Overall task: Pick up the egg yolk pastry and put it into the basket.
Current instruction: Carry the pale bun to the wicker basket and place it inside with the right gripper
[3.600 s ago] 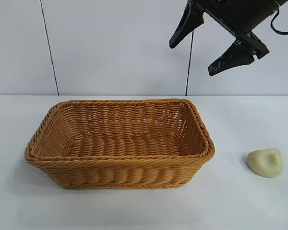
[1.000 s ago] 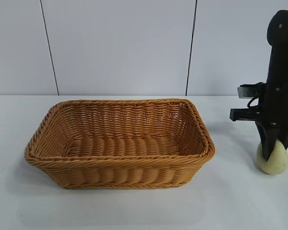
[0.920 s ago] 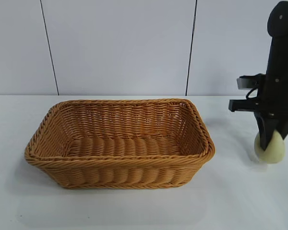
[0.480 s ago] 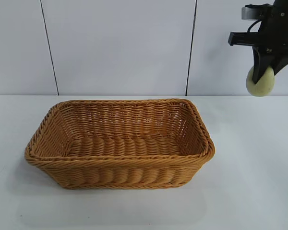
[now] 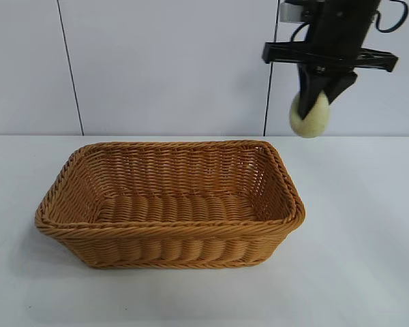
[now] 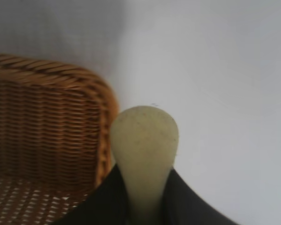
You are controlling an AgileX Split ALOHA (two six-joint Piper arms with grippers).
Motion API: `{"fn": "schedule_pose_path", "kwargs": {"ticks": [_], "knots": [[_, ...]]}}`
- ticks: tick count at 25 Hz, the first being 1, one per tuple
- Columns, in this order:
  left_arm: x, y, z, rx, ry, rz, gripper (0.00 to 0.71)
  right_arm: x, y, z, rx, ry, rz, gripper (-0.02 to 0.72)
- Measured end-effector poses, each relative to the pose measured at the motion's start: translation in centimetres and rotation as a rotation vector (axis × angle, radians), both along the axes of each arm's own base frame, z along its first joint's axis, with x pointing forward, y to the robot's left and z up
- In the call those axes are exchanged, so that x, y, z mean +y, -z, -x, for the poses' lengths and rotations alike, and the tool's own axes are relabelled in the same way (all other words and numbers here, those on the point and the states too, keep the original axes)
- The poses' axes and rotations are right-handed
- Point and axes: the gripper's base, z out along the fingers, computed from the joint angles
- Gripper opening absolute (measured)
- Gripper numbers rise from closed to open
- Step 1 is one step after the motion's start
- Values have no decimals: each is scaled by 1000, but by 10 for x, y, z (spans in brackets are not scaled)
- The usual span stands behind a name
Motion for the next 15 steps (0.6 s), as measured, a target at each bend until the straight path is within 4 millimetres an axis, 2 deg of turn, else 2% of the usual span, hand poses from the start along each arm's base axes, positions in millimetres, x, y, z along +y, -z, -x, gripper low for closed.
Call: {"fn": "schedule_pose_path", "kwargs": {"ticks": [5, 8, 11, 15], "knots": [[0, 0, 0, 0, 0, -1, 696, 62, 0, 29, 2, -128, -12, 99], [0, 0, 0, 0, 0, -1, 696, 89, 1, 42, -24, -176, -30, 99], [0, 0, 0, 0, 0, -1, 696, 111, 9, 49, -40, -209, -43, 99], [0, 0, 0, 0, 0, -1, 696, 126, 35, 46, -35, -217, -43, 99]]}}
